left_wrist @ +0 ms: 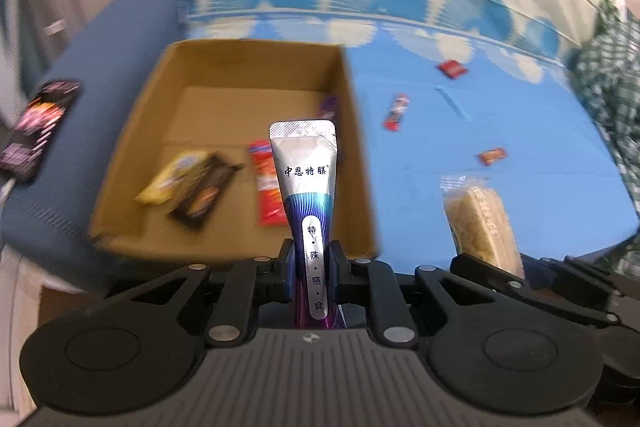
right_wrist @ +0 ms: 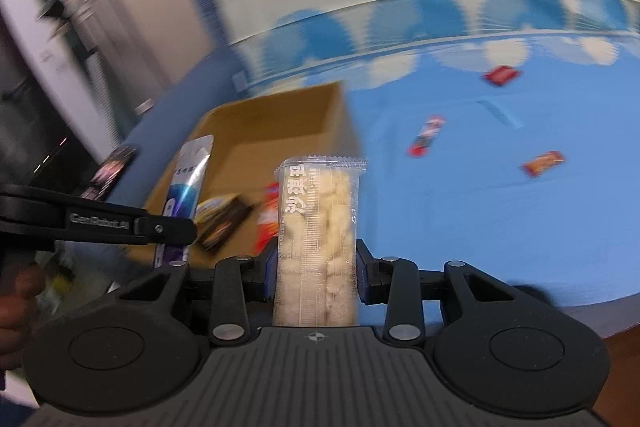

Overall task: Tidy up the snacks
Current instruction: 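Carry the tube snack with the left tool while the right tool carries the peanut packet into the box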

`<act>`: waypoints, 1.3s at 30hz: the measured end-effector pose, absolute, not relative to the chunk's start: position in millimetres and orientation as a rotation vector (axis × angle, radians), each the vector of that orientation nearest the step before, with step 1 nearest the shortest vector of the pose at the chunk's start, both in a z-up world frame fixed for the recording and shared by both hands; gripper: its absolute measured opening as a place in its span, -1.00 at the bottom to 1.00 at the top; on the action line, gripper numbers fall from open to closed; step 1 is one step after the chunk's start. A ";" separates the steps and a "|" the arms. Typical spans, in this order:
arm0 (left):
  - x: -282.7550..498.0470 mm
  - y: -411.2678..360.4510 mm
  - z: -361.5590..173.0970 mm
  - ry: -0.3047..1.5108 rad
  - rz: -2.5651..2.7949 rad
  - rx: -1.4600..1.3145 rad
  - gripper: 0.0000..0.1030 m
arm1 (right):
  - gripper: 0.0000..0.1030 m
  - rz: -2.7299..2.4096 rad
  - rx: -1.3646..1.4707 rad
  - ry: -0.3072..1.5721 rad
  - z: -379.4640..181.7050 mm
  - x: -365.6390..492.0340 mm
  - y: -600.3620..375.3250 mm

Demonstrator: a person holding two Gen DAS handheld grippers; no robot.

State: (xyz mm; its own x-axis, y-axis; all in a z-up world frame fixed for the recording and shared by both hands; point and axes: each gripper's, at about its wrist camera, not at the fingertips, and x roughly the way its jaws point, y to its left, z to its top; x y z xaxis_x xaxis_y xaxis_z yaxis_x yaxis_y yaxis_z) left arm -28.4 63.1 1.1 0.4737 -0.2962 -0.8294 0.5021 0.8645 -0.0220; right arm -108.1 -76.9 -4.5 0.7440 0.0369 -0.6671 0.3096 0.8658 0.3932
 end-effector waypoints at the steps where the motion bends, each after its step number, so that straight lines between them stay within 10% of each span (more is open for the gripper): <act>1: -31.4 75.5 1.7 0.954 -0.480 0.232 -0.66 | -0.26 -0.130 0.490 0.732 -0.9 -107.4 -64.4; 39: -28.2 138.9 5.1 0.882 -0.455 0.121 -0.66 | -0.26 -0.123 0.276 0.779 22.4 -86.7 6.3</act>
State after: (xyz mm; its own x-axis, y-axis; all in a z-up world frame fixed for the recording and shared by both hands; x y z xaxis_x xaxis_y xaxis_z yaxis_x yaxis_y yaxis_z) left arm -28.2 138.9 5.1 0.5472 -0.3340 -0.7675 0.4324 0.8979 -0.0824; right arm -86.7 6.3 22.4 0.7070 -0.0080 -0.7072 0.2109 0.9568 0.1999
